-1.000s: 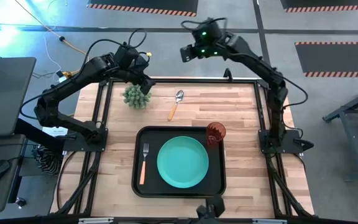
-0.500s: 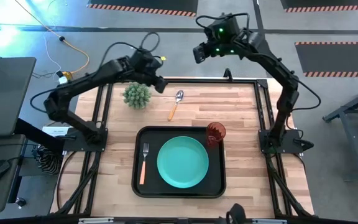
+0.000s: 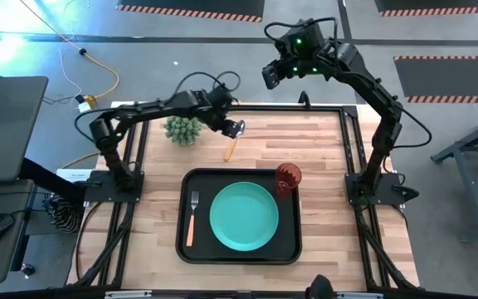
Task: Pick and place plate/cup/fork/spoon on tray
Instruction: Put the yellow spoon on the black tray between the orange fork and blue plate
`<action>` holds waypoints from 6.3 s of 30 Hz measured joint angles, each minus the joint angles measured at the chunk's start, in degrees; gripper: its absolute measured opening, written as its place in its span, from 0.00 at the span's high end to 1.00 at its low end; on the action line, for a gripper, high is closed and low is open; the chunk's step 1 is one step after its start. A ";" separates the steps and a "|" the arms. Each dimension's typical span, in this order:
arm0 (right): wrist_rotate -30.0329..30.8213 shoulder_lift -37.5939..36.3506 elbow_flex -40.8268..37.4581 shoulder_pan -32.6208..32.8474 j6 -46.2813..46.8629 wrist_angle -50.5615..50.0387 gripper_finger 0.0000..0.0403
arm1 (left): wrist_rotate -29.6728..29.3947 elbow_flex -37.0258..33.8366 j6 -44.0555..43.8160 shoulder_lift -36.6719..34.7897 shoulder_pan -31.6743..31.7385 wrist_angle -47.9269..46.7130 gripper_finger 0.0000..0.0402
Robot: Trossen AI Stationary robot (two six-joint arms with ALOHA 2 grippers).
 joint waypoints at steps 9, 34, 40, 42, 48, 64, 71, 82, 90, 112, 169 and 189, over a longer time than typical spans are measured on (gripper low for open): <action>-0.02 0.00 0.00 0.09 -0.22 -2.40 0.79 | -0.12 -0.02 -2.76 6.67 -1.54 4.55 0.64; -0.02 0.02 0.00 0.09 -0.02 -2.88 0.79 | -5.18 -0.02 -4.93 13.47 -3.18 4.92 0.64; -0.04 0.02 0.00 0.09 -0.02 -2.88 0.79 | -4.48 -0.02 -5.40 16.48 -3.48 4.68 0.64; -0.04 0.02 0.00 0.09 -0.02 -2.88 0.79 | -4.51 -0.02 -5.41 17.40 -3.48 4.54 0.64; -0.04 0.04 0.00 0.09 -0.02 -2.88 0.79 | -5.42 0.02 -5.39 18.16 -3.46 4.31 0.64; -0.04 0.04 0.00 0.63 -0.17 -2.83 0.79 | -13.97 0.52 -2.45 21.81 -5.70 1.86 0.64; -0.02 0.04 0.00 0.61 -0.22 -2.76 0.79 | -15.08 1.14 -0.33 21.81 -5.84 1.14 0.70; -0.02 0.04 0.00 0.61 -0.42 -2.70 0.79 | -12.70 1.14 1.10 21.79 -5.64 0.83 0.89; -0.03 0.04 -0.01 0.61 -0.44 -2.70 0.79 | -9.61 0.72 1.34 18.70 -5.15 0.42 0.89; -0.04 0.04 -0.02 0.59 -2.98 -2.72 0.79 | -5.06 0.81 -5.36 9.20 -7.25 -9.50 0.89; -2.64 0.07 -0.04 0.59 1.09 -9.33 0.79 | -20.69 -17.31 -74.13 -7.98 -45.64 -18.70 0.88; -2.22 0.07 -0.07 0.59 4.13 -14.10 0.79 | -18.79 -17.29 -84.92 0.75 -53.82 -7.42 0.88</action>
